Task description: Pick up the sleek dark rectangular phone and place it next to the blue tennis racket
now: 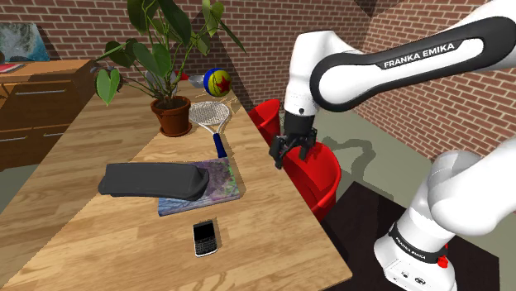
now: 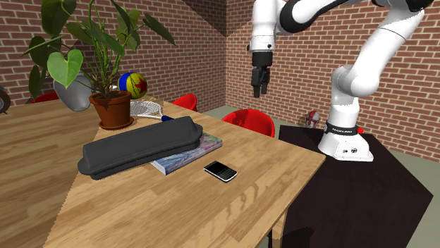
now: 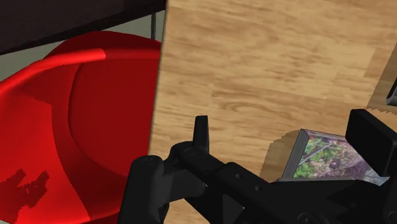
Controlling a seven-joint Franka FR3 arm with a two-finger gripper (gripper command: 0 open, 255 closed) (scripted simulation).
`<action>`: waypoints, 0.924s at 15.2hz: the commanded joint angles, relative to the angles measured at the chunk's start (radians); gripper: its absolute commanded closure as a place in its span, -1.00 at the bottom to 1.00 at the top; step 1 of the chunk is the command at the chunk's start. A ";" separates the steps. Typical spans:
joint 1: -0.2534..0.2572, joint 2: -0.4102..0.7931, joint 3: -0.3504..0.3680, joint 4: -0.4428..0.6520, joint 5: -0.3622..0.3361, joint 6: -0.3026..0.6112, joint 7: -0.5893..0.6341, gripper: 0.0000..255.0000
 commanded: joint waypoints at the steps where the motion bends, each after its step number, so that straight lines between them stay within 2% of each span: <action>1: 0.010 0.049 0.040 0.011 0.009 0.047 0.049 -1.00; 5: 0.018 0.183 0.118 0.063 -0.002 0.143 0.151 -1.00; 8: 0.020 0.294 0.172 0.115 -0.037 0.208 0.238 -1.00; 14: 0.039 0.539 0.245 0.256 -0.183 0.305 0.446 -1.00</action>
